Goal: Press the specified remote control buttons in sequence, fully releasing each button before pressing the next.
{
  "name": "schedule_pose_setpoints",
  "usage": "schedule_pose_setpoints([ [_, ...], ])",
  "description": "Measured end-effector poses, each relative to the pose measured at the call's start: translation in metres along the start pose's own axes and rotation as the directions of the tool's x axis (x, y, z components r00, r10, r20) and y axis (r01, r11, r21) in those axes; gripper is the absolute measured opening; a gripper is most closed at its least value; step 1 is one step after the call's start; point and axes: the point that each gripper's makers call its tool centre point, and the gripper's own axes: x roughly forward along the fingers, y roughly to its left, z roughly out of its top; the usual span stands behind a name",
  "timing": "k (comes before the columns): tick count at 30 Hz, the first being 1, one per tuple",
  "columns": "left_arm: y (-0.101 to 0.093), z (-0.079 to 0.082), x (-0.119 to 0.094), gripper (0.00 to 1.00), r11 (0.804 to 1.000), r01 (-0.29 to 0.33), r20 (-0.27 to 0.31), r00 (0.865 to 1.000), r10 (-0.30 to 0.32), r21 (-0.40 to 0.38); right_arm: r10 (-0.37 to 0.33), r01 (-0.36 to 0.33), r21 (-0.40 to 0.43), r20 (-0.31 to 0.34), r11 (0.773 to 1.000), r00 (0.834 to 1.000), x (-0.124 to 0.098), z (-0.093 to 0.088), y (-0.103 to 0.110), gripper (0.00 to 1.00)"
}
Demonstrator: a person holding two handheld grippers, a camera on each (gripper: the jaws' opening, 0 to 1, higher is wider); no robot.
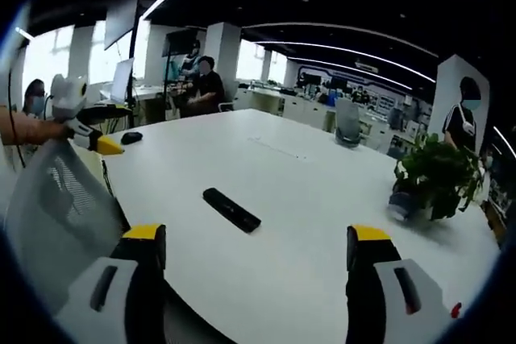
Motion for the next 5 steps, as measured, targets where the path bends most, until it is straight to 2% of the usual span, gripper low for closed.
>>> schedule_pose_setpoints([
  [5,0.0012,0.0065,-0.0015,1.0,1.0,-0.01,0.035,0.999,0.011,-0.018,-0.004,0.005,0.063,-0.023,0.998,1.0,0.0003,-0.0067,-0.005,0.94],
])
